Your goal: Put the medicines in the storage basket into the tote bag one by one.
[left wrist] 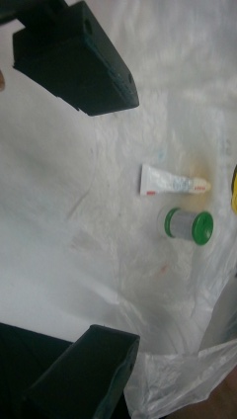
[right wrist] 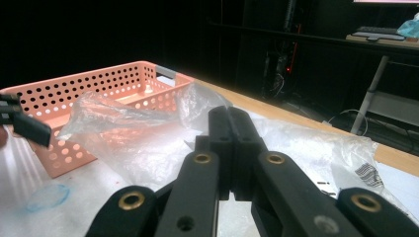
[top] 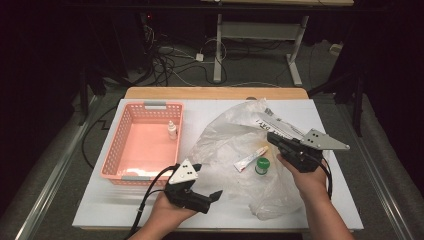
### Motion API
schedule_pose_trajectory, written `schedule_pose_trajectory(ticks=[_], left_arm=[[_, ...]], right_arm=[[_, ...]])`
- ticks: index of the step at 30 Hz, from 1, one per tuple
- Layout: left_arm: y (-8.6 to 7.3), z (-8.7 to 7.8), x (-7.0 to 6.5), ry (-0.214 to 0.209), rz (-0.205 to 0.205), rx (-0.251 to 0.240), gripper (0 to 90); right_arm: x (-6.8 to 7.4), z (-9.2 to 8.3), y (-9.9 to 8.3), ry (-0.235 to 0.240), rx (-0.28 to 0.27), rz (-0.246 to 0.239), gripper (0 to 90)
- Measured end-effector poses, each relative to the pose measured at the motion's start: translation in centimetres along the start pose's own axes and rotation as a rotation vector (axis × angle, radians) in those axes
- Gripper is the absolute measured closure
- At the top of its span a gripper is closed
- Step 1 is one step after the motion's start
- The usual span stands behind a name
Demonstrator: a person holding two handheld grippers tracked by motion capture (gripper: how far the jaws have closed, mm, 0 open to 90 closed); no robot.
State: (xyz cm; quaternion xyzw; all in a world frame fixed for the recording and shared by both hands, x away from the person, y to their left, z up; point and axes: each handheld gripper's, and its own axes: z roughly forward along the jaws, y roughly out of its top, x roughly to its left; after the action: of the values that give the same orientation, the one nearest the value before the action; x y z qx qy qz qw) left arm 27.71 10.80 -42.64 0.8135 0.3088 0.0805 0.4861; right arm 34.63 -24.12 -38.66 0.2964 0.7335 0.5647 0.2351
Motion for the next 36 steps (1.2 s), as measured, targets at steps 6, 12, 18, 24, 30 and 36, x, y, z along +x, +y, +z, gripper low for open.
schedule_pose_trajectory(ticks=[6,12,18,24,30,36], left_arm=[[-0.1,-2.5,2.7,0.096,-0.035,-0.023,0.0],[0.0,-4.1,5.7,0.184,-0.08,-0.038,0.0],[1.2,-5.2,8.3,0.245,-0.131,-0.073,0.0],[3.1,-4.9,11.0,0.301,-0.157,-0.071,4.3],[3.9,-3.3,14.0,0.349,-0.196,-0.032,15.3],[4.3,-1.3,17.0,0.373,-0.257,0.021,24.6]], right_arm=[[0.1,0.0,0.0,0.0,0.003,0.003,90.0],[0.1,-0.1,0.1,-0.001,0.002,0.007,90.0],[0.0,0.1,0.0,0.0,0.003,0.005,90.0],[-0.1,0.0,-0.1,-0.005,0.007,0.011,90.0],[-0.1,0.1,-0.1,0.0,0.008,0.003,90.0],[-0.2,0.0,-0.1,-0.003,0.007,0.009,90.0]])
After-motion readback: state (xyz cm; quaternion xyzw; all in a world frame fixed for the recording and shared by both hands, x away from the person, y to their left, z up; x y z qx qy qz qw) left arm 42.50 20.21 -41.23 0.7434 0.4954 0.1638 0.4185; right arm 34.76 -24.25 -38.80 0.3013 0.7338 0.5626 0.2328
